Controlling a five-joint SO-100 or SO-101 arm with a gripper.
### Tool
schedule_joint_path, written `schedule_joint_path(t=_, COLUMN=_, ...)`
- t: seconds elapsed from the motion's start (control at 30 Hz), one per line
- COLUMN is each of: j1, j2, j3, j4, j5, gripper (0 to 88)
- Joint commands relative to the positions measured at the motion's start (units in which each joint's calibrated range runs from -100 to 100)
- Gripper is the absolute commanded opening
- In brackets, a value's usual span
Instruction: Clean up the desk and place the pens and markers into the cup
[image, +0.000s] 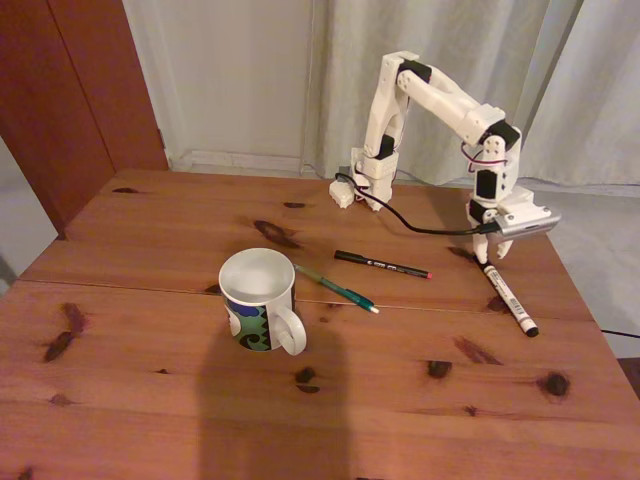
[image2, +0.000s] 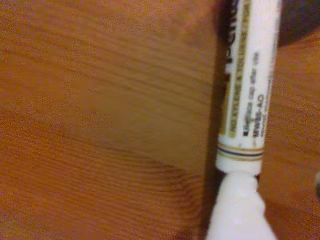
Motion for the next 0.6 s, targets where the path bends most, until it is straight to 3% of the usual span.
schedule_joint_path(t=0.0, j1=-0.2, j2=0.7, j3=-3.1, j4=-1.1, j5=-0.1, gripper=12.2)
schedule_joint_path(t=0.57, j1=-0.3, j2=4.0, j3=-4.2, j4=-5.8, j5=0.2, gripper=12.2)
